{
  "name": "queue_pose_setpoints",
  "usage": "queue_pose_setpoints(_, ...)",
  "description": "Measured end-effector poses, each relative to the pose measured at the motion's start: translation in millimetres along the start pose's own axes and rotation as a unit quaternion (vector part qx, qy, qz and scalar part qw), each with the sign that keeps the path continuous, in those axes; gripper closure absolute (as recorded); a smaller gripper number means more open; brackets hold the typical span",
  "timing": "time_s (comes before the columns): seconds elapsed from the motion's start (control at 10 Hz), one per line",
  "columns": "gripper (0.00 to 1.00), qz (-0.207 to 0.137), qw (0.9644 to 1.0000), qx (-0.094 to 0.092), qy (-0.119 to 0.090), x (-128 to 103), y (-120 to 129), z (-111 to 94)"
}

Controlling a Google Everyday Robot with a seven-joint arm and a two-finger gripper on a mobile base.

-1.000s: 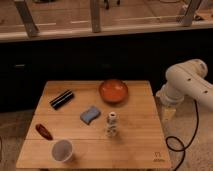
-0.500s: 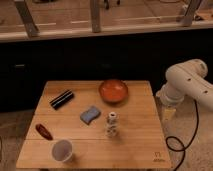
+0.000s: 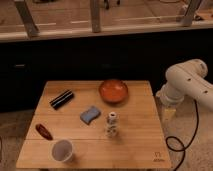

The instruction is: Knock the bottle over

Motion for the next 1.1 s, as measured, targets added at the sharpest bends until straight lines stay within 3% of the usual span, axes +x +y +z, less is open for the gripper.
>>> queue_pose_setpoints(0.4,0.20,-0.002,1.0000,-0.001,0.002,-2,2,0)
queue_pose_setpoints(0.8,0.20,-0.037,0.9992,-0.001,0.015,-47,7,1)
queue_pose_setpoints(1.1,0.20,-0.049,0.9986,-0.001,0.021,-50,11,3)
